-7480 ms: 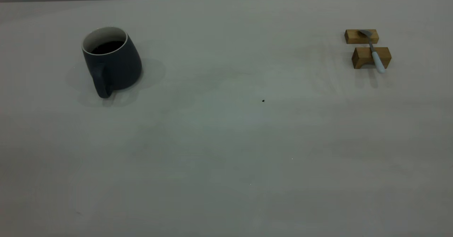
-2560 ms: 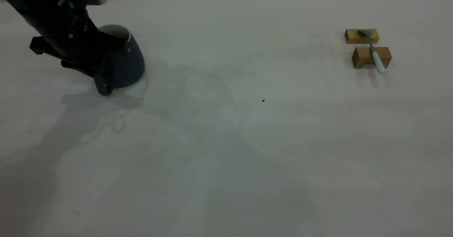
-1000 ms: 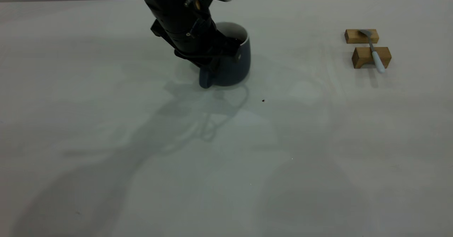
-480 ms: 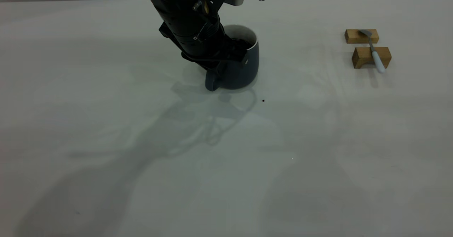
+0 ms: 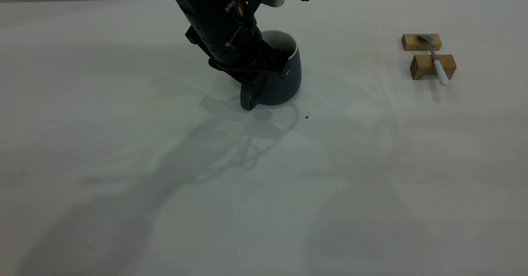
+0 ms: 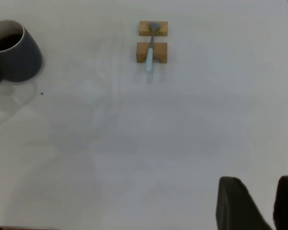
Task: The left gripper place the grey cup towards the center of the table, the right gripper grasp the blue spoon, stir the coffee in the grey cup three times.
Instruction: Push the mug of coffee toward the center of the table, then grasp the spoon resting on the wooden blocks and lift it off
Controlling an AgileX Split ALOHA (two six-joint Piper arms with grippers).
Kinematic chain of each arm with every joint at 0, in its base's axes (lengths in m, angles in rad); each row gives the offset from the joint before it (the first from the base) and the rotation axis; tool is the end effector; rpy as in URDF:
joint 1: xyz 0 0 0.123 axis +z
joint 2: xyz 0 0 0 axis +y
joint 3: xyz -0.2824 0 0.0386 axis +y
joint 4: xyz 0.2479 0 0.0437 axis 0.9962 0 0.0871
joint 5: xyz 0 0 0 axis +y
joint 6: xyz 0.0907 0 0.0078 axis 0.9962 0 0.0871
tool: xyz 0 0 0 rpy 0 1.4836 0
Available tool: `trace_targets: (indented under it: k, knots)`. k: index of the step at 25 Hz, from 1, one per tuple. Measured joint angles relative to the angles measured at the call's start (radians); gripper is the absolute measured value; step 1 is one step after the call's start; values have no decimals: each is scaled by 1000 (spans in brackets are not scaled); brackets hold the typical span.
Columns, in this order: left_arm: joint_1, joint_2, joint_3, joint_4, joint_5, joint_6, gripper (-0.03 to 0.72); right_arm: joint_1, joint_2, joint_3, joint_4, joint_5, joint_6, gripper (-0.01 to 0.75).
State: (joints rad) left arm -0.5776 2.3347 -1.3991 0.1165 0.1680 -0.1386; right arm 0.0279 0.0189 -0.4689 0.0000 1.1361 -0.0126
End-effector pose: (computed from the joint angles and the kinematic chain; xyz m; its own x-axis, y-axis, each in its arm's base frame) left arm 0.3808 -0.2461 0.0492 -0.7243 0.4438 -0.5276 0.5203 0.8540 0.0040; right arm -0.0023 -0.0001 0.2627 -0.5631 -0.0283 -0.8259 -0.0350 0.9993 -0.0104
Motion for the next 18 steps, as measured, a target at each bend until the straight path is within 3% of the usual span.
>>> trace_targets:
  k: [9,13,18]
  knots:
    - [9,-127,-38,68,237,1,667,0,0,0,0,0,0,237]
    - [28,-270,-45,92,363,0,676,0,0,0,0,0,1,237]
    - [44,-448,-45,110,553,30,613,0,0,0,0,0,1,237]
